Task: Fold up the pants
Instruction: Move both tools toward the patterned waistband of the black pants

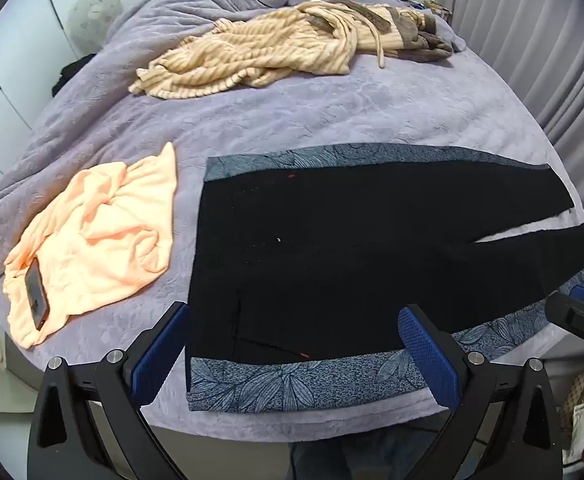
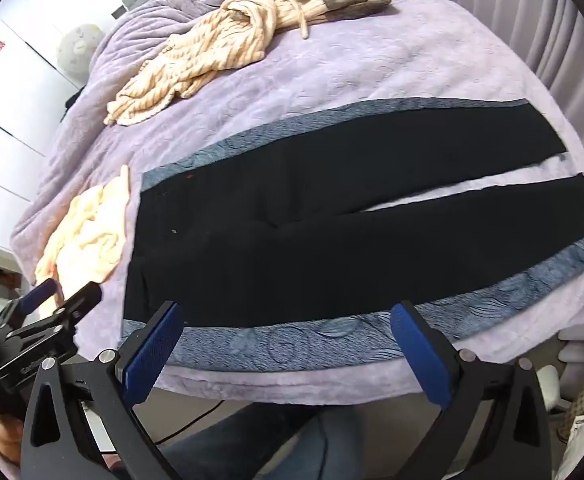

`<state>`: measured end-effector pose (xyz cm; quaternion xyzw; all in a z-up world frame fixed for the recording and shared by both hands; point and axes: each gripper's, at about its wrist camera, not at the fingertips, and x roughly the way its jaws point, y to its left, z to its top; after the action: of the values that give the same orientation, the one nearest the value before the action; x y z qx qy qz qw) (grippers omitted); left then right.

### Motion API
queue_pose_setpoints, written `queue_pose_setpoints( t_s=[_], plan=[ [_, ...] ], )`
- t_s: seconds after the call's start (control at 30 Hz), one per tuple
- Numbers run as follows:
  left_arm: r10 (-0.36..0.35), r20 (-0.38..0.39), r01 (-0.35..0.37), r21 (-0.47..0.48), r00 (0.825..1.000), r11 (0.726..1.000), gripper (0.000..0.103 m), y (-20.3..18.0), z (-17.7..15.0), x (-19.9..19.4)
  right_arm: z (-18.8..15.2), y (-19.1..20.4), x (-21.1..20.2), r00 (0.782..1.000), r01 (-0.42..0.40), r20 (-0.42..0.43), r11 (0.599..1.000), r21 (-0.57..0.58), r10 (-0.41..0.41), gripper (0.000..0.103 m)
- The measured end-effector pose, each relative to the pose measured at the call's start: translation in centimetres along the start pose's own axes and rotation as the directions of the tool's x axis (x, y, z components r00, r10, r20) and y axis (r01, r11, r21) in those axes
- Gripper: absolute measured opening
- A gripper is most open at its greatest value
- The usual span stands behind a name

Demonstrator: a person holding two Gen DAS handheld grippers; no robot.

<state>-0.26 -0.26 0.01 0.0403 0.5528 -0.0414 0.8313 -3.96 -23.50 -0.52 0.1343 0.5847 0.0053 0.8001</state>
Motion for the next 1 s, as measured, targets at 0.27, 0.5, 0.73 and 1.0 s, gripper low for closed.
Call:
queue_pose_setpoints(
  t_s=[0.27, 0.5, 0.73, 1.0],
  plan=[
    [0.019, -0.037, -0.022, -0.069, 0.999, 0.997, 0.103, -0.4, 1.4, 1.2, 0.9, 2.3, 0.5, 0.995, 0.081, -0.058, 0.995, -0.064, -0.084, 0.103],
    [0.049, -0.028, -0.053, -0.186, 0.998, 0.981, 0.103, -1.6, -0.1, 0.0, 1.9, -1.4, -0.6, 0.997, 0.057, -0.047, 0.979, -0.194, -0.067, 0.103],
    [0.032, -0.052, -0.041, -0.170, 0.998, 0.985, 0.103, -3.2, -0.7, -0.4, 2.6, -2.6, -1.0, 0.994, 0.108, -0.006, 0.969, -0.224, -0.112, 0.103],
    [0.055, -0.020, -0.057, -0.120, 0.998, 0.991, 0.103, -4.2, 0.5, -1.5, 2.7, -3.1, -1.7, 0.993, 0.119, 0.038, 0.970, -0.210, -0.113, 0.103]
  ],
)
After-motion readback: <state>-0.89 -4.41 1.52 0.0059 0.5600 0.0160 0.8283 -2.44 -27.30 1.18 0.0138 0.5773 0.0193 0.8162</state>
